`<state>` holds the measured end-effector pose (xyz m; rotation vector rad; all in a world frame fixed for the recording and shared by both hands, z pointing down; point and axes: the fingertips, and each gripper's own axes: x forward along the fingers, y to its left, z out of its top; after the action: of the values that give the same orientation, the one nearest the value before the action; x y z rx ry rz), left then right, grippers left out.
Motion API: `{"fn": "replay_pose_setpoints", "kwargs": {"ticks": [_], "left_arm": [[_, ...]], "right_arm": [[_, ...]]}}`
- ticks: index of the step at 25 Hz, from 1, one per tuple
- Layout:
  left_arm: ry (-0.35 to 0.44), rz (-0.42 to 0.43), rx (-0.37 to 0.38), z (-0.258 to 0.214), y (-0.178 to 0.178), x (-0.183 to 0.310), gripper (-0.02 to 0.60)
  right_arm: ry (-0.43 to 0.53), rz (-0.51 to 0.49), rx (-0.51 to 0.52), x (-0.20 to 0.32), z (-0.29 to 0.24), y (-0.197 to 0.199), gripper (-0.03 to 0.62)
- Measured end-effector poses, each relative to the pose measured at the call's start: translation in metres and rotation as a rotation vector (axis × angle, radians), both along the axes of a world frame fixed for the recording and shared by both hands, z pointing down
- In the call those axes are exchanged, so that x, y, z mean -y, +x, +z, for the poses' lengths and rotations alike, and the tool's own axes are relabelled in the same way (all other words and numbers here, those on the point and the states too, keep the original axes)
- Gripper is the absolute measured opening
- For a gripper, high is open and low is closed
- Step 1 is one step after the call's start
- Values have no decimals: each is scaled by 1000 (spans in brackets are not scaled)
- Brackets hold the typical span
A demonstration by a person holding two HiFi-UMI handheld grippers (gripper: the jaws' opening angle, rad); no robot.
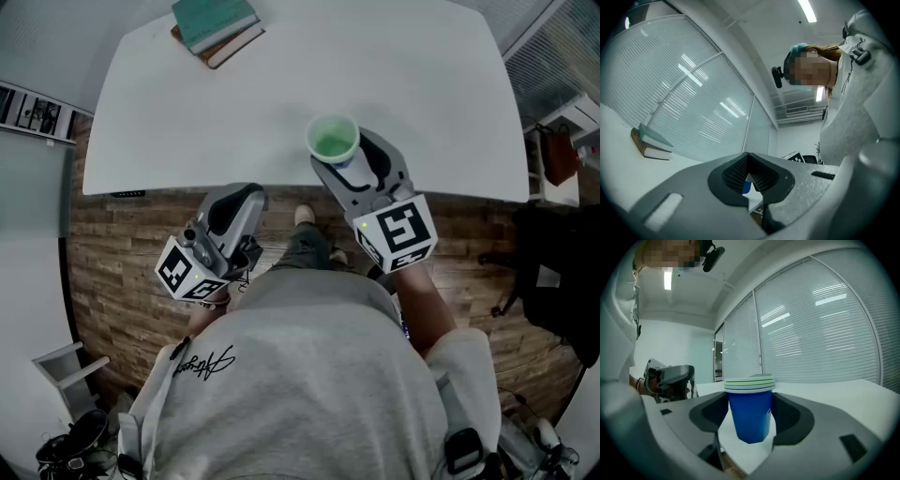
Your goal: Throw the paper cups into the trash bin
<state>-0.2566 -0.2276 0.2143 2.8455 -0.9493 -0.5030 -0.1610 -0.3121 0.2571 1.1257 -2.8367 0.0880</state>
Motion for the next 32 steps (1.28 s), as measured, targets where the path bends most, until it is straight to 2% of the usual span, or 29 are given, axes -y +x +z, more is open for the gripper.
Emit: {"fn": "replay_pose_setpoints", "kwargs": {"ticks": [11, 21, 28, 32], "left_arm": [[13, 17, -6, 1, 34, -38, 3], [-11, 53, -8, 5, 61, -48, 3], [-12, 163, 7, 0, 74, -33, 3], [-4, 248, 4, -7, 91, -18, 3]], "right_arm": [[42, -4, 13, -46, -9, 30, 284], [56, 1, 32, -66, -15, 53, 282], [34, 65, 16, -68, -15, 62, 284], [50, 130, 28, -65, -23, 80, 282]]}}
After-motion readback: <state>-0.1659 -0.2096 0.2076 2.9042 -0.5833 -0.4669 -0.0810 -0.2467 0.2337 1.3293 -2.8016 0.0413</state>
